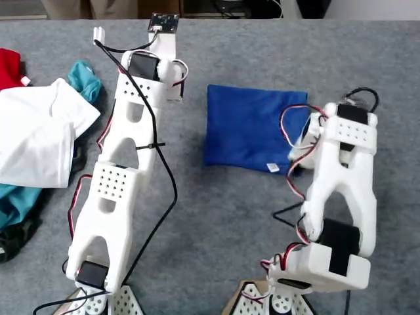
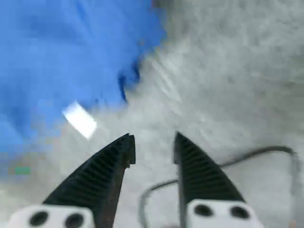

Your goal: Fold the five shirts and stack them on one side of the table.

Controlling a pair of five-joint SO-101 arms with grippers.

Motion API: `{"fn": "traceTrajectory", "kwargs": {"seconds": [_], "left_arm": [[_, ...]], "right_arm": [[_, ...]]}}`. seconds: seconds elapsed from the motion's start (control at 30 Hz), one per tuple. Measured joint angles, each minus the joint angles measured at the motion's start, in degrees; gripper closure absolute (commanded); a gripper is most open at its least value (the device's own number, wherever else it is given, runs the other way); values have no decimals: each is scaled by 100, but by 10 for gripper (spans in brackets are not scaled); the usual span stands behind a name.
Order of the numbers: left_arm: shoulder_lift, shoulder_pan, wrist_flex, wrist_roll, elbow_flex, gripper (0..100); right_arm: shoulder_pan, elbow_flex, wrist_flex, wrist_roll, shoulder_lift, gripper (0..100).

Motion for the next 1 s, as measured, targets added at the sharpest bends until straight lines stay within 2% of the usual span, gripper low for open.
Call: {"fn": "traceTrajectory", "kwargs": {"seconds": [0.2,0.33,0.6,0.77,1.0], "left_arm": [[0,0,0,0,0,981],[0,0,0,0,0,981],[0,0,0,9,0,981],[0,0,0,9,0,981],[0,0,0,9,0,981]], "right_arm": [[-949,712,-1152,-2382,0,533],[-1354,853,-1749,-3358,0,540],[-1187,976,-3112,-3921,0,660],[-1046,1187,-3640,-3938,334,659],[-835,949,-3745,-3956,1152,663]]}}
